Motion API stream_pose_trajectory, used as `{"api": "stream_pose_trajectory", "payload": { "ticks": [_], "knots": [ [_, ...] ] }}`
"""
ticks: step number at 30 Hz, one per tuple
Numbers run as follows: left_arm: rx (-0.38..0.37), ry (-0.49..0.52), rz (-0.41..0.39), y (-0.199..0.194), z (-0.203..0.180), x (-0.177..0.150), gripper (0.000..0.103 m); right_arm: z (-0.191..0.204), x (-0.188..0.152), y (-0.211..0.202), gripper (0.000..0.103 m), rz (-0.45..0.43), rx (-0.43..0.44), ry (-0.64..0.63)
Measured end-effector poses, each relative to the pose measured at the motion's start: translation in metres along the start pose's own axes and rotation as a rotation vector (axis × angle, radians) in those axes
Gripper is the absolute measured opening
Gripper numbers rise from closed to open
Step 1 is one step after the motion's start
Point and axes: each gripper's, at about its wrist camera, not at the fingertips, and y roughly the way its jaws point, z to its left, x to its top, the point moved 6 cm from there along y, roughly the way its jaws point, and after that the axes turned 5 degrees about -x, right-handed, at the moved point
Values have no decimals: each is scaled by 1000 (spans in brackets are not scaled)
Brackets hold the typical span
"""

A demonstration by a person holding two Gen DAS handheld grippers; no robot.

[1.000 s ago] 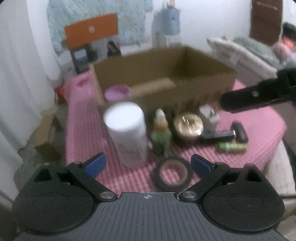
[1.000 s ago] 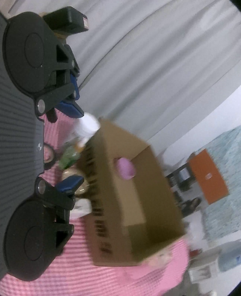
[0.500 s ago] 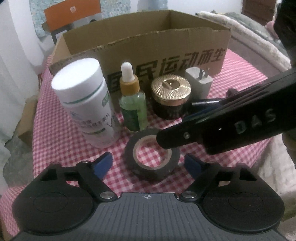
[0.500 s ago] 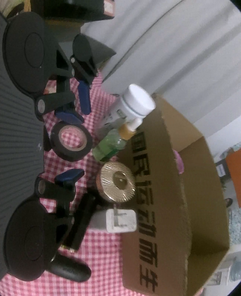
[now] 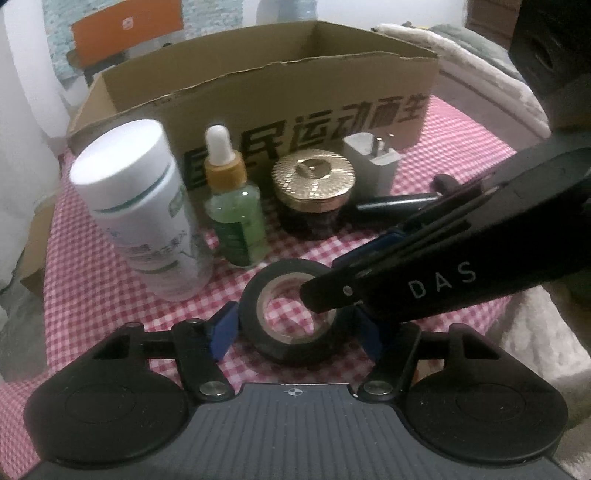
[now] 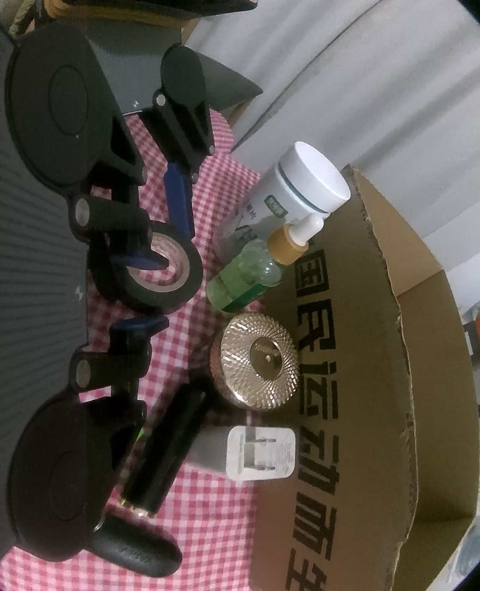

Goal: Organize rigid objects
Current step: 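Move the right gripper back to the black electrical tape roll, then close the right gripper on the black tape roll's rim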

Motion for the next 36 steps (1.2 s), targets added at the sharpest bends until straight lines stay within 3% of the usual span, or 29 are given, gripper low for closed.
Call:
{"api": "stream_pose_trajectory", "payload": {
  "ticks": [7,11,15,24,30,36],
  "knots": [
    [7,37,8,5,-7,0,80,-4,-4,-4,29,3,-25,-21],
    [-8,14,9,7,-5,1,79,-1,-2,-1,29,-2,-29,-43],
    [-10,1,-1,4,-1,1,68,4,0,0,29,-11,-42,-81],
    [9,10,-19,-8,-5,-1,67,5,-4,-3,23,-23,-53,-92],
    [42,38,-112,-46,-9,15,67,15,1,-27,24,-81,-57,-114],
    [104,96,-256,-92,-4,54,67,39,30,-74,24,-229,-69,-192]
  ]
}}
